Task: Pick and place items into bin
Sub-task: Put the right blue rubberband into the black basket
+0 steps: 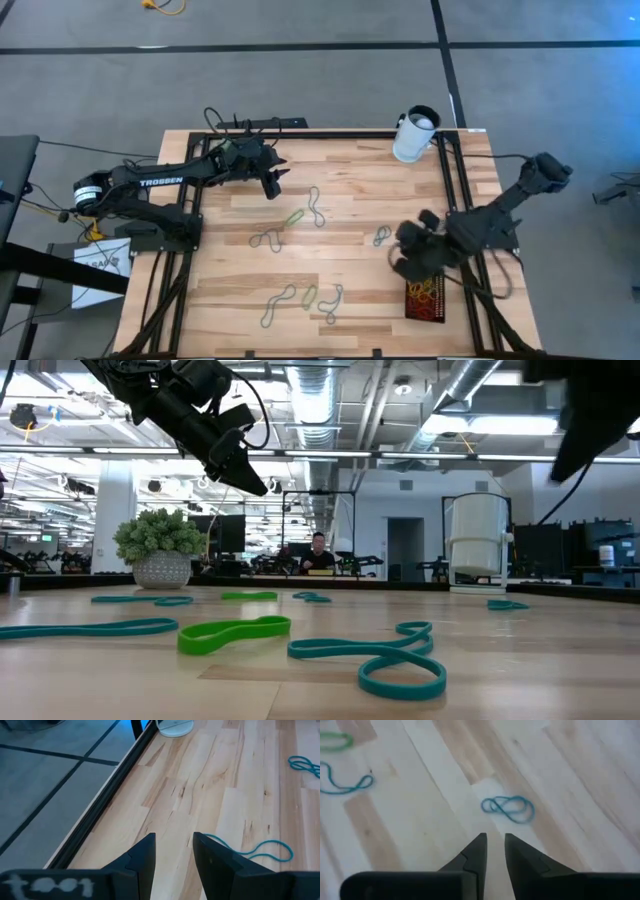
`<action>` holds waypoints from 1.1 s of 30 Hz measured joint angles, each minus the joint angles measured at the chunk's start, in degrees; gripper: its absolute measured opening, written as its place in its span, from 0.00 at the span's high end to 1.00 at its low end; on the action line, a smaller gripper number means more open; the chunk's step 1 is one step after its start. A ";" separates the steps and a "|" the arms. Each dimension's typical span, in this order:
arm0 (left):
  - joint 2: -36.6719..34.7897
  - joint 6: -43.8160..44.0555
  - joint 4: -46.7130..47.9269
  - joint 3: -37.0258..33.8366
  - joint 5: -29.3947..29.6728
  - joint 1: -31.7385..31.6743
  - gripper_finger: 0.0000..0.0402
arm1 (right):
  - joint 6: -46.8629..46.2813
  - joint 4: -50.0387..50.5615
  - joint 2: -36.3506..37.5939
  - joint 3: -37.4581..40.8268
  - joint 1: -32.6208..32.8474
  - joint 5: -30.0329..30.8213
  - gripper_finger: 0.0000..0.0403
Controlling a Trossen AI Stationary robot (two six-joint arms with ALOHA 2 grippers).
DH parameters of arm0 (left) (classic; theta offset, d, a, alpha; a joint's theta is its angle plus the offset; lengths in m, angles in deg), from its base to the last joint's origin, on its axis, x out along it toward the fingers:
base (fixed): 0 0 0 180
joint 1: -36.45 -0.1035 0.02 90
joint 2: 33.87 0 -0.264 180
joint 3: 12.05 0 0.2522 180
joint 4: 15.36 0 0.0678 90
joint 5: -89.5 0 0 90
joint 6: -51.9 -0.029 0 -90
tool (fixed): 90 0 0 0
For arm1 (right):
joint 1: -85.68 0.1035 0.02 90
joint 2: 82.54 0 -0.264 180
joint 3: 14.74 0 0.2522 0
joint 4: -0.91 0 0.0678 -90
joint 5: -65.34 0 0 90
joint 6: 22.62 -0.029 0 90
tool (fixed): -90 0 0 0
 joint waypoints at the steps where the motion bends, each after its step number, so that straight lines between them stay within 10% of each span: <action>1: 0.00 -0.13 -0.02 0.00 0.00 0.00 0.70 | 3.56 -2.70 -0.42 1.20 -2.19 -1.45 0.84; 14: 0.00 -1.35 0.49 0.00 0.00 0.00 0.70 | 29.06 -17.41 -3.42 5.99 -25.18 -14.46 0.84; 33: 0.00 -2.55 1.99 0.00 -0.02 0.00 0.70 | 33.20 -21.93 -13.98 7.93 -27.60 -26.52 0.84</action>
